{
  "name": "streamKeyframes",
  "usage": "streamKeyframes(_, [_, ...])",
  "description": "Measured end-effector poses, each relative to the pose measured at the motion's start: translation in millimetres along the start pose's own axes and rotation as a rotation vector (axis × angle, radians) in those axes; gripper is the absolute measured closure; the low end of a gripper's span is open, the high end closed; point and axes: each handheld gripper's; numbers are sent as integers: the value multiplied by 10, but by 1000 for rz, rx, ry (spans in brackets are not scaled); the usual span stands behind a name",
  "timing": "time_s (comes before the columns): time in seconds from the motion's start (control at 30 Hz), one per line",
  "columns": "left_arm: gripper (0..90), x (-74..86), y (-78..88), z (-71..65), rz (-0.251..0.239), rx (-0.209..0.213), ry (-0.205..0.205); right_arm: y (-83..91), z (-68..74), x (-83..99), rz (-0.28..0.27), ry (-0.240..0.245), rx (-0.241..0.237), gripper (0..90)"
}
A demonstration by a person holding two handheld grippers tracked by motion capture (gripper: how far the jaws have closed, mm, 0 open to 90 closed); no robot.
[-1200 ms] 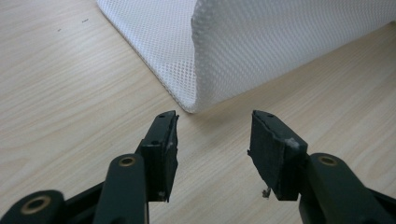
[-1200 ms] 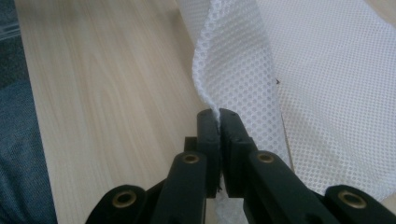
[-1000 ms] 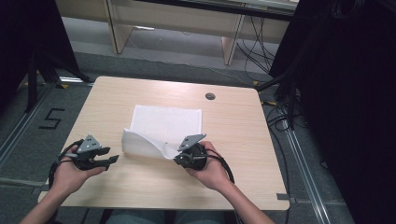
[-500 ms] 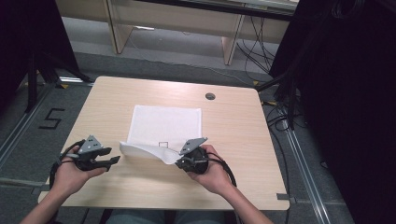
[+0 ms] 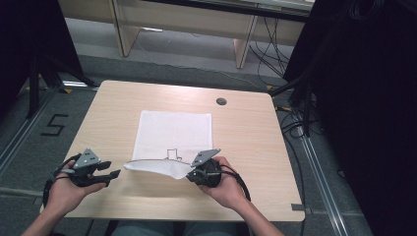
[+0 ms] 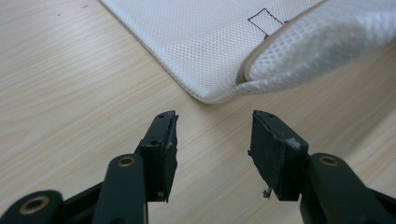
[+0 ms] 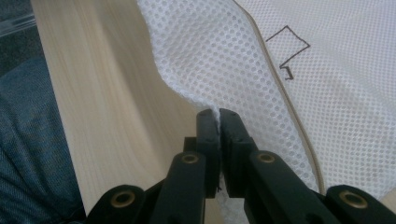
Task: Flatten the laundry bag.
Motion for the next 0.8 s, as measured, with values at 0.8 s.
streamKeyframes(0.8, [533,-186,-119,-167,-84,50,41,-190,238,148,152,47,-89,871])
Point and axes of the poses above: each handheld gripper's, and its own axes: y roughly backward along the jaws, x roughly out of its underside, z roughly to its left
